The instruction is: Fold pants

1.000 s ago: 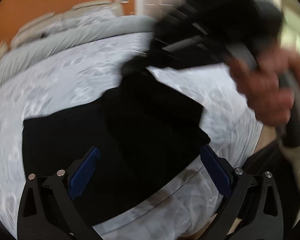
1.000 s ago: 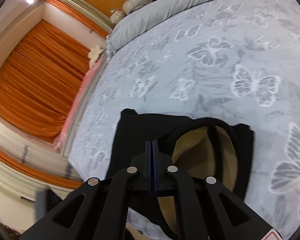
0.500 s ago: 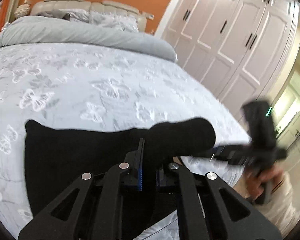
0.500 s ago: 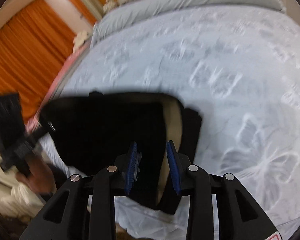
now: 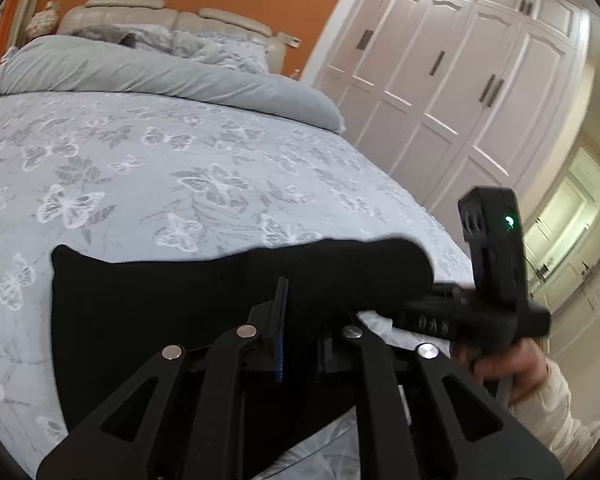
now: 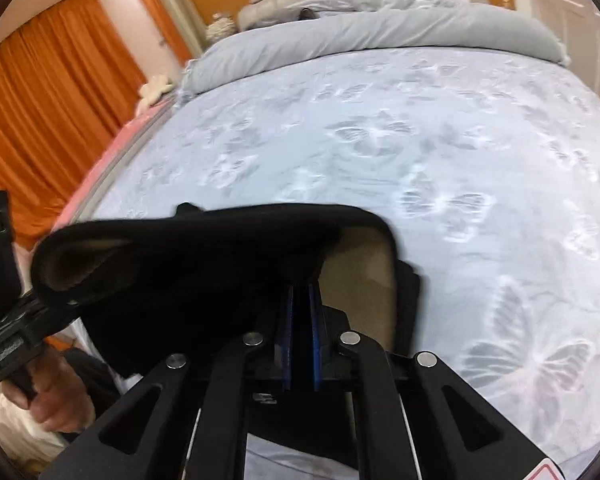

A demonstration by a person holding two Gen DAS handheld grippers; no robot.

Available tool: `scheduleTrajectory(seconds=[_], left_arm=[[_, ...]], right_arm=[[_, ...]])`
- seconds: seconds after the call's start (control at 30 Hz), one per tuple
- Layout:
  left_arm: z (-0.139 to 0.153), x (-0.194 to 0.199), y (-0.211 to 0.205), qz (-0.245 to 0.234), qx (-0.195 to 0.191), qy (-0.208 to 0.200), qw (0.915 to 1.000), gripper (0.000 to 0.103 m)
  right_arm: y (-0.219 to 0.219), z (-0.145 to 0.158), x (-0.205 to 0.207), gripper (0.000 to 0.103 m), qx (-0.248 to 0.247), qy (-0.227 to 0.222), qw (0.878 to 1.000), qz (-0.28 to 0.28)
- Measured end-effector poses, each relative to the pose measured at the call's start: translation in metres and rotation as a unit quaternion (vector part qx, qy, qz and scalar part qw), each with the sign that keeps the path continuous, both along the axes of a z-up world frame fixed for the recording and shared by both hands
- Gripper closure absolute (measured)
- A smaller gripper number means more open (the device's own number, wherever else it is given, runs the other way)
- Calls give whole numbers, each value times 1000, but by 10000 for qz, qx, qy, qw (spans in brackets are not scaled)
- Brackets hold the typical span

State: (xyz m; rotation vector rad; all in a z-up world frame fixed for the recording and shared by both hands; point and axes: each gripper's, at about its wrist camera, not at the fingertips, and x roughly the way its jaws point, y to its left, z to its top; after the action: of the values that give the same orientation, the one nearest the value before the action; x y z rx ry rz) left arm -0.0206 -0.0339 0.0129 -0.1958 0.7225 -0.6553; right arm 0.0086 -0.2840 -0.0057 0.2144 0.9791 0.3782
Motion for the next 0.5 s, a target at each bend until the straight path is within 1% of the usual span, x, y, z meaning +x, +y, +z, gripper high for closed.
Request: scheduleTrajectory(seconds=[0.03, 0.07, 0.1, 0.13, 0.17, 0.2, 0.23, 0.27, 0.3, 0.33, 0.37, 0.4, 0.43, 0.47, 0.5], left_arm=[[-8, 0, -9, -88, 153, 69, 9998, 89], [-16, -1, -17, -149, 331, 106, 9993, 87], [-34, -2, -32, -209, 719, 190, 9970, 77], [-49, -3, -42, -221, 1055, 332, 9936, 62], [-62, -5, -48, -221, 1281, 491, 9903, 55], [-68, -9, -50, -205, 1357, 595, 9888, 44], [-66, -14, -49, -166, 1331, 597, 9892, 33], [-62, -17, -46, -132, 1266, 529, 9905, 25], [-55, -22, -41, -66, 1181, 401, 9922, 8], [-42, -30, -33, 114, 1061, 139, 9942, 5], [-34, -35, -27, 250, 983, -81, 9948, 5], [-26, -40, -21, 365, 974, -298, 9941, 5], [-18, -44, -15, 496, 1047, -576, 9916, 5], [-15, -44, -11, 588, 1124, -692, 9895, 5], [-13, -43, -7, 737, 1246, -806, 9862, 5]], right_arm=[[-8, -21, 6, 85, -190, 367, 9991, -82], [-14, -45, 12, 83, -302, 866, 9957, -154], [-20, -62, 13, 82, -171, 1123, 9933, -200], [-23, -57, 11, 82, -73, 993, 9948, -231], [-25, -48, 7, 80, -60, 889, 9958, -230], [-30, -35, -1, 72, -82, 637, 9972, -395], [-36, -22, -10, 71, -152, 306, 9974, -639], [-40, -10, -18, 71, -174, 14, 9968, -779], [-43, 5, -28, 71, -114, -298, 9958, -857], [-43, 19, -38, 71, -18, -633, 9943, -862], [-37, 31, -44, 71, 120, -905, 9936, -667], [-30, 34, -42, 67, 197, -949, 9942, -459], [-17, 34, -36, 64, 195, -874, 9958, -209], [-9, 30, -32, 55, 86, -785, 9968, -135], [4, 20, -22, 50, -236, -600, 9978, -137]])
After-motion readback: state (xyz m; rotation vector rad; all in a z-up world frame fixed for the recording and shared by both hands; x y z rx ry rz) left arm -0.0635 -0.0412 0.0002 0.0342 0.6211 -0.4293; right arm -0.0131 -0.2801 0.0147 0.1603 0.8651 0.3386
